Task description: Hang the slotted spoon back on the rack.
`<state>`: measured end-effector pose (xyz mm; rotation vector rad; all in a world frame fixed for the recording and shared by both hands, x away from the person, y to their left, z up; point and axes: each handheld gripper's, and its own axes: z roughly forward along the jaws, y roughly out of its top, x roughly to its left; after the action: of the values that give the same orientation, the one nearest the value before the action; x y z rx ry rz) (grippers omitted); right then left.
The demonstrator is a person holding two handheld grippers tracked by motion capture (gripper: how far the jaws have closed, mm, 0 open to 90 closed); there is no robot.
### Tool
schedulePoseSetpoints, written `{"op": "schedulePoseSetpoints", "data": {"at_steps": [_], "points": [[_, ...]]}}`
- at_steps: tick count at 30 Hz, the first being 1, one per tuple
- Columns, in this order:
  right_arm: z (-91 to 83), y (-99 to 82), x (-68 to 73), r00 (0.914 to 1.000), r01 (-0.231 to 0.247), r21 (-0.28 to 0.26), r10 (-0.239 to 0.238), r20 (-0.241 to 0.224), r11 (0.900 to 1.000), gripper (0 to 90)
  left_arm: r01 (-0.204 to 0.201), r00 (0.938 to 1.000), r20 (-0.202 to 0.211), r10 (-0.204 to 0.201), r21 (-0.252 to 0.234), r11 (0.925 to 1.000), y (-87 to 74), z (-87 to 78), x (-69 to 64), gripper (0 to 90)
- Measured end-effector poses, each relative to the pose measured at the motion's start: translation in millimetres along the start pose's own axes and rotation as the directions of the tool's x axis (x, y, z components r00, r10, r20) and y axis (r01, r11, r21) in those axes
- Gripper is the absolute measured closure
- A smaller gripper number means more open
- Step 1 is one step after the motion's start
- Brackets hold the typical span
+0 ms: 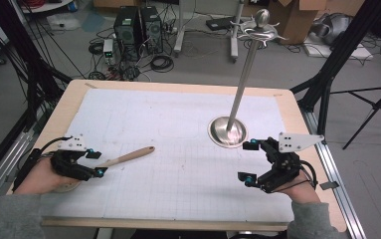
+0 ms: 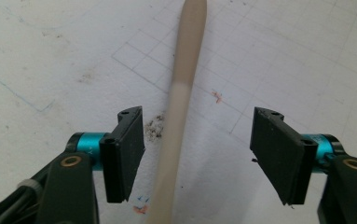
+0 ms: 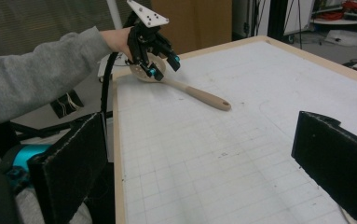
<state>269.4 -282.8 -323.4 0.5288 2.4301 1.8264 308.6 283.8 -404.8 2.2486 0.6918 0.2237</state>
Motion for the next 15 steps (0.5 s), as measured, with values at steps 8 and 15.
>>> {"op": "schedulePoseSetpoints", "data": {"at_steps": [8, 15], "points": [[-0.9, -0.4, 0.4, 1.0, 0.005, -0.002, -0.005, -0.001, 1.0, 2.4, -0.003, 1.0, -0.002, 0.003, 0.064, 0.998, 2.5, 3.3, 0.5, 42.3], [-0.6, -1.6, 1.1, 1.0, -0.005, 0.003, 0.005, -0.002, 1.0, 2.4, 0.003, 0.9997, -0.024, -0.001, 0.111, 0.9938, 0.3, 6.2, 4.0, 47.7]]}}
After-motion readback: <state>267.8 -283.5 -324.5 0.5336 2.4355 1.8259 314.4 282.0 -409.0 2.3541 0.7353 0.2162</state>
